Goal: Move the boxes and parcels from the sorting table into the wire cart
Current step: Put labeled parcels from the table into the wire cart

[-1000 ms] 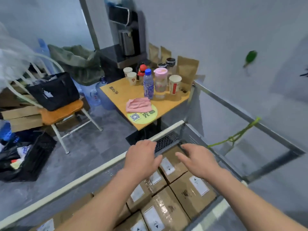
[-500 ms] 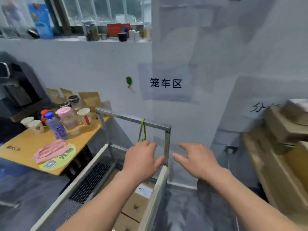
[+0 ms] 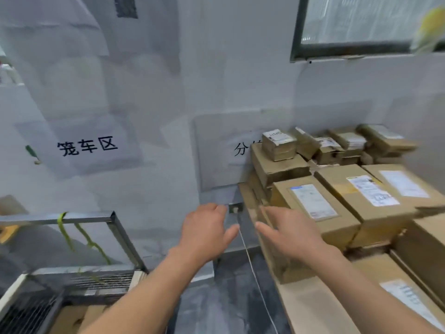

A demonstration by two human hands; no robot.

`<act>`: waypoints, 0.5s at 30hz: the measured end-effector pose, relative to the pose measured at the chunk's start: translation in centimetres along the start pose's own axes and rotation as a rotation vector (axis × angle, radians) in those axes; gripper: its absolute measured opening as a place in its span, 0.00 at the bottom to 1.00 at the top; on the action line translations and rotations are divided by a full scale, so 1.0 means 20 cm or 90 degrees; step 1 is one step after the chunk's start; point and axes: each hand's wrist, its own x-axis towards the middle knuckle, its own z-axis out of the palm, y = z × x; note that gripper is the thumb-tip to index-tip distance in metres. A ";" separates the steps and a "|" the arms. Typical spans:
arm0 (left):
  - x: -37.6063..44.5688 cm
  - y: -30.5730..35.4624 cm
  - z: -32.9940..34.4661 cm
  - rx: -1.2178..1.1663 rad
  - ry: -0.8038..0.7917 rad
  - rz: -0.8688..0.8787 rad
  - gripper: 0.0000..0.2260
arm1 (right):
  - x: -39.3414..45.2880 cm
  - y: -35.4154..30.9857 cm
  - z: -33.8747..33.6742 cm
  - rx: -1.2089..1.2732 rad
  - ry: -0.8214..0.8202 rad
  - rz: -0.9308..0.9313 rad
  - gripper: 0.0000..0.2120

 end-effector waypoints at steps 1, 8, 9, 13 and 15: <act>0.04 0.08 0.01 -0.007 -0.005 0.014 0.25 | -0.01 0.08 -0.02 0.007 0.003 0.018 0.26; 0.21 0.52 0.08 -0.046 -0.021 0.127 0.23 | -0.09 0.50 -0.14 0.014 0.051 0.130 0.28; 0.23 0.57 0.09 -0.053 -0.021 0.148 0.23 | -0.10 0.55 -0.14 0.016 0.057 0.144 0.27; 0.28 0.78 0.15 -0.085 -0.027 0.233 0.22 | -0.19 0.73 -0.14 0.028 0.078 0.228 0.23; 0.29 0.88 0.19 -0.096 -0.037 0.275 0.21 | -0.25 0.81 -0.12 0.042 0.088 0.269 0.22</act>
